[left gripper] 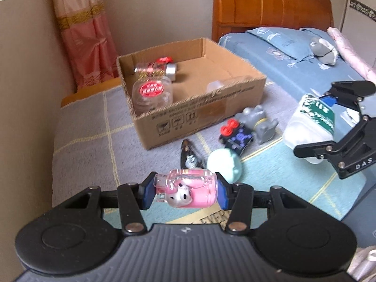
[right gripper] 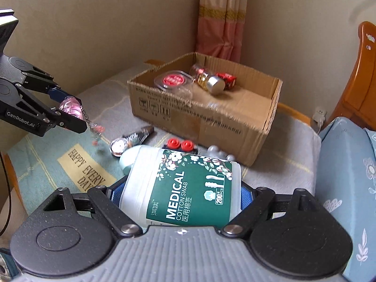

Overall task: Organize rigid objects
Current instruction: 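Lift and carry the keychain and MEDICAL bottle with both tools over the box, then open both tools to drop the keychain and bottle into the box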

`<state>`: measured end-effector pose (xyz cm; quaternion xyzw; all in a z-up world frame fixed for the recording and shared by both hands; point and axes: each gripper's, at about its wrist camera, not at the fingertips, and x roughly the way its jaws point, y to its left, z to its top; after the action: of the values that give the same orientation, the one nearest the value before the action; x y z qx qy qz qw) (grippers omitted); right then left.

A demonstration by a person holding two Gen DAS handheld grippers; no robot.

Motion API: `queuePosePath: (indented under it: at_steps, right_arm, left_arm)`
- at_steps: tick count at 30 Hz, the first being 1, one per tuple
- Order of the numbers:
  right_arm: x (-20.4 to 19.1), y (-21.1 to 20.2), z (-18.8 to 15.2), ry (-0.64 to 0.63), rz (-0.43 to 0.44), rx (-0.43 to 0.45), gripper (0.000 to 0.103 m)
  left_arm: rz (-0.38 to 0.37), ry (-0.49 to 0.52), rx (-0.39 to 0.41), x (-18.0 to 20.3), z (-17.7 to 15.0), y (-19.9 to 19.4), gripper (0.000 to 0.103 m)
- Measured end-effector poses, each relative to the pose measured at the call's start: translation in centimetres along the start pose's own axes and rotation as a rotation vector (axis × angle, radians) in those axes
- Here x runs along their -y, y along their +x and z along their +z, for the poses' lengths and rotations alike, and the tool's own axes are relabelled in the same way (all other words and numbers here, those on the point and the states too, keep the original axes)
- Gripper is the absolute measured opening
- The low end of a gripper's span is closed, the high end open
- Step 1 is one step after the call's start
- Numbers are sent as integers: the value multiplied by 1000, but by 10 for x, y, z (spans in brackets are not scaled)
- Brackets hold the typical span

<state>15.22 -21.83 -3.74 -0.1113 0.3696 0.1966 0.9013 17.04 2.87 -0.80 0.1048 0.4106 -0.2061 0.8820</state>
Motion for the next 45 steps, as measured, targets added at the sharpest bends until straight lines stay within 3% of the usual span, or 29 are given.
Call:
queuePosePath:
  at_steps: [12, 17, 21, 25, 29, 30, 35, 45]
  right_arm:
    - [36, -2, 48, -14, -29, 94, 90]
    - [52, 7, 70, -4, -37, 119, 90]
    - [66, 16, 83, 9, -43, 126, 90]
    - [75, 26, 91, 11, -56, 122, 90]
    - [80, 37, 98, 18, -53, 110, 90]
    - [80, 40, 99, 18, -54, 107, 90]
    - [83, 53, 110, 19, -51, 96, 90]
    - [86, 82, 139, 46, -61, 72, 90]
  left_arm:
    - [-30, 70, 106, 14, 78, -16, 49]
    - [-34, 81, 150, 14, 114, 0, 49]
    - [-50, 55, 140, 9, 131, 26, 49]
    - [-69, 30, 104, 4, 131, 51, 51]
    - [-76, -5, 122, -2, 120, 57, 89]
    - [-64, -1, 143, -2, 116, 55, 94]
    - [-12, 31, 152, -4, 100, 50, 100]
    - [26, 58, 120, -9, 67, 39, 100]
